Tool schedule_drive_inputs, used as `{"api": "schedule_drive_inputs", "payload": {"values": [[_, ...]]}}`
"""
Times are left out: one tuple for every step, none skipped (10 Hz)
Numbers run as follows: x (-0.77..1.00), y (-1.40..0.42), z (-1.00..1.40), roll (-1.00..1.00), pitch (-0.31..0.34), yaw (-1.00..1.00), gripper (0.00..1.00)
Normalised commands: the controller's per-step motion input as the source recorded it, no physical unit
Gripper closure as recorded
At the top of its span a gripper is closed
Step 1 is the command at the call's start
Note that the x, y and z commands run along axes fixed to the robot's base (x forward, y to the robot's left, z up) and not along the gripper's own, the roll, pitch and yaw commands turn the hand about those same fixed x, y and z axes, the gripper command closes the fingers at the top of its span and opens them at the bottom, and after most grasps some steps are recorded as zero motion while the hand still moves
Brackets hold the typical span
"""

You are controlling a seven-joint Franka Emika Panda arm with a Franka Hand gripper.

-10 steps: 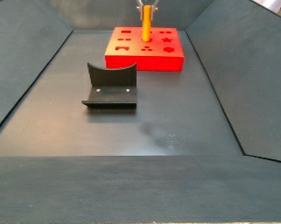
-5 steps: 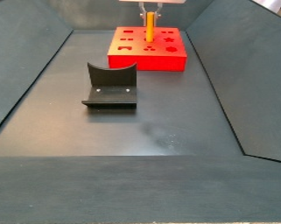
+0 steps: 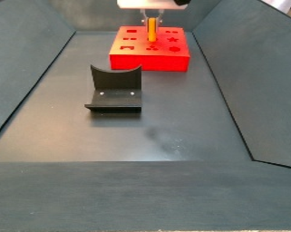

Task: Pick up the oval object. Move up. Move to above the board. Insert the oval object.
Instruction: Insert the oval object.

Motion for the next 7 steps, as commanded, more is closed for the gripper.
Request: {"api": "schedule_drive_inputs", "payload": {"values": [[0.04,-0.07,-0.93,0.00,0.119,-0.27,1.00],[-0.19,-0.06,-1.00,0.00,0.000,-0.15,1.00],[-0.34,-0.43,-1.00,0.09,-0.003,0.00,1.00],[-0.57,-0.42,-0.99,0.13,-0.056,0.09,1.00],[-0.68,-0.14,-0.81,0.07,-0.094,0.05,1.00],[-0.17,0.03,0.00,-0.09,-0.094,0.00,1.00],[0.00,0.00,0.00,0.00,0.000,0.00,1.00]]}}
